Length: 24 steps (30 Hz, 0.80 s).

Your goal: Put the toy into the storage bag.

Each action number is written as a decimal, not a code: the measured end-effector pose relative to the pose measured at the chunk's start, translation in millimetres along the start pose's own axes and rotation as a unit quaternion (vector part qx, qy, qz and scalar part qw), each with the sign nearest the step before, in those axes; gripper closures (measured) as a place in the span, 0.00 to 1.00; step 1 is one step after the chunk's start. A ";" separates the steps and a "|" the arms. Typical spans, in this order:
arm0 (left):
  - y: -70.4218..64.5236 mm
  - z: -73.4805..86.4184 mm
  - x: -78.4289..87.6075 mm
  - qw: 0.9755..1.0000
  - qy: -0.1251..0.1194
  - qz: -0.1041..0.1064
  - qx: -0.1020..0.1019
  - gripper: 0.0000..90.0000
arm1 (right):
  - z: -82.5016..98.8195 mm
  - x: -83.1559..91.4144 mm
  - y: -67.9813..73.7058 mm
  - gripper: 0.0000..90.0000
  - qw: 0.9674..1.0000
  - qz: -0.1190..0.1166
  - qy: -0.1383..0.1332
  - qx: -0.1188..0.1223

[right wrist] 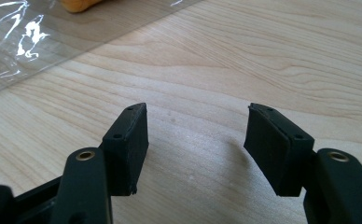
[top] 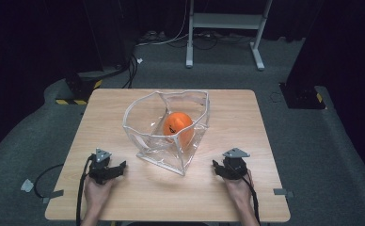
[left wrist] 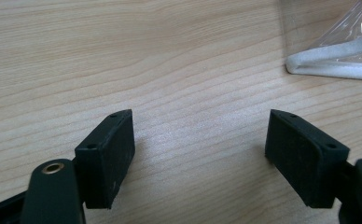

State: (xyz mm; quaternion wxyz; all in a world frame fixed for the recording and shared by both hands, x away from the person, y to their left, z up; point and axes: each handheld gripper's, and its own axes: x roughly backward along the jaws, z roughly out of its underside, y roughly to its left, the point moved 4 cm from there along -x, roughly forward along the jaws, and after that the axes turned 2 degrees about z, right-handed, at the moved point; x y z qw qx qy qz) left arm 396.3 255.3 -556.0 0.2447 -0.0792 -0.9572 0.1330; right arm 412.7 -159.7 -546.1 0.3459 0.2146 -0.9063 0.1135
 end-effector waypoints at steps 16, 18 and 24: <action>0.0 0.0 0.0 1.000 0.000 0.000 0.000 0.27 | 0.8 -5.5 -2.3 0.43 1.000 0.004 0.002 -0.005; 0.0 0.0 0.0 1.000 0.000 0.000 0.000 0.27 | 0.9 -5.7 -2.8 0.42 1.000 0.005 0.002 -0.007; 0.0 0.0 0.0 1.000 0.000 0.000 0.000 0.27 | 1.0 -6.4 -4.5 0.39 1.000 0.002 0.005 -0.014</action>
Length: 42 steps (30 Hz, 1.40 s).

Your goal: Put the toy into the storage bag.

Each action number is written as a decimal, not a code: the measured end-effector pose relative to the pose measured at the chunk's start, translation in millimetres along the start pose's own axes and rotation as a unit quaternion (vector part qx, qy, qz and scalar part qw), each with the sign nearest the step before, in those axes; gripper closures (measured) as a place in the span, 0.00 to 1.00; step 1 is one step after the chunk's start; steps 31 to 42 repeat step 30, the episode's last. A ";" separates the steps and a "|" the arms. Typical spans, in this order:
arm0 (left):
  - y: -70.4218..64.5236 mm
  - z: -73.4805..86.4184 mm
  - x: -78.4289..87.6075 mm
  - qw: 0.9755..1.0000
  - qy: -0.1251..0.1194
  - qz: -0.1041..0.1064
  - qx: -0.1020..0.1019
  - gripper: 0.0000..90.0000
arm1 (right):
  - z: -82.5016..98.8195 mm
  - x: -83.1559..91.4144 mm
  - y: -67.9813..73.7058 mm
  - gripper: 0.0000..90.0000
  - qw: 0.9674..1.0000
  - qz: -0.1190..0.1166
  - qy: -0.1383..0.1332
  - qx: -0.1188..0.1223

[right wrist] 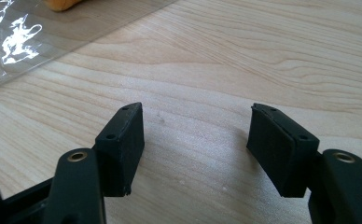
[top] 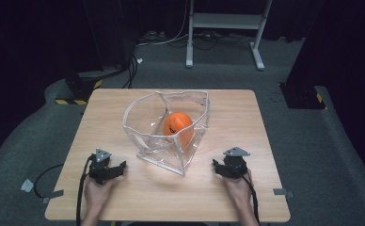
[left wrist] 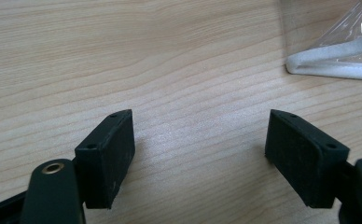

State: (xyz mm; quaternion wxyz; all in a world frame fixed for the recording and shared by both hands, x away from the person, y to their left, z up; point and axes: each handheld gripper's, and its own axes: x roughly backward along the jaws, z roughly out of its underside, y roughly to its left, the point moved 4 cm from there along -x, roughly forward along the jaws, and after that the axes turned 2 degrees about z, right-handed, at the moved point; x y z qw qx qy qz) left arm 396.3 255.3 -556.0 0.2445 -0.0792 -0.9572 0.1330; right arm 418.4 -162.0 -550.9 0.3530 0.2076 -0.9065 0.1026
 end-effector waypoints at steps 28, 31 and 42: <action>-0.4 0.2 -0.2 1.000 -0.001 0.000 -0.002 0.26 | 0.9 0.8 0.8 0.37 1.000 0.002 0.002 -0.003; -0.4 0.2 -0.2 1.000 -0.001 0.000 -0.002 0.26 | 0.9 0.7 0.8 0.37 1.000 0.001 0.002 -0.004; -0.4 0.2 -0.2 1.000 -0.001 0.000 -0.002 0.26 | 0.9 0.7 0.8 0.37 1.000 0.001 0.002 -0.004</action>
